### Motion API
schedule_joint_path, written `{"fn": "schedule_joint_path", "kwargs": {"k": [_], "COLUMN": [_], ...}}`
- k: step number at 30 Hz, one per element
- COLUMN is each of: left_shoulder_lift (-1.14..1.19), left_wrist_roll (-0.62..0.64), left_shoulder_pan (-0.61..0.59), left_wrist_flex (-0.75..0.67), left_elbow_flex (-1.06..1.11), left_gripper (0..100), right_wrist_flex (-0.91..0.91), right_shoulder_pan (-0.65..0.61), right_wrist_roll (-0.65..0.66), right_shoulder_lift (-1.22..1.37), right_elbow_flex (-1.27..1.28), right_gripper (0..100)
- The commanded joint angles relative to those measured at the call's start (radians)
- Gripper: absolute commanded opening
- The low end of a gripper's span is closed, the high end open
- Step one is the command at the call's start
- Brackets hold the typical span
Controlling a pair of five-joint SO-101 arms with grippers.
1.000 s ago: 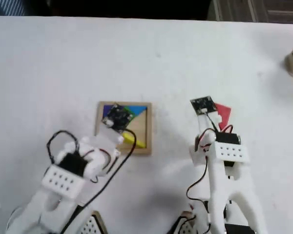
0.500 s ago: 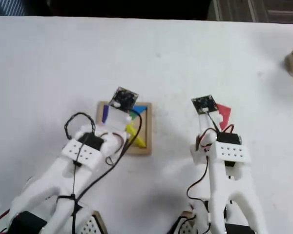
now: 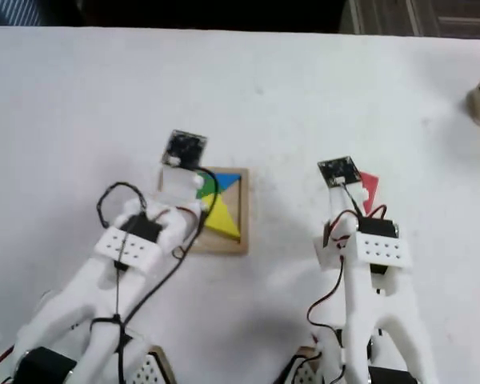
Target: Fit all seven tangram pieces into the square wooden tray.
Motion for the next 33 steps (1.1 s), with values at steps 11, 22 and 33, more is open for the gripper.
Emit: {"fn": "schedule_joint_path", "kwargs": {"k": [11,22,33], "left_shoulder_lift": [0.283,0.257,0.053], "left_wrist_roll": [0.006,-0.002,-0.130], "left_shoulder_pan": [-0.047,-0.056,0.048], "left_wrist_flex": [-0.170,0.002,0.014], "left_elbow_flex": [-0.161,-0.183,0.000], "left_gripper": [2,2,2], "right_wrist_flex": [-0.012,-0.012,-0.013], "right_shoulder_pan": [0.002,0.004,0.005], "right_wrist_roll": [0.009,0.009,0.009], "right_shoulder_lift": [-0.031,-0.031,-0.031], "right_elbow_flex": [0.006,0.006,0.006], "right_gripper": [2.1,2.1,2.1]}}
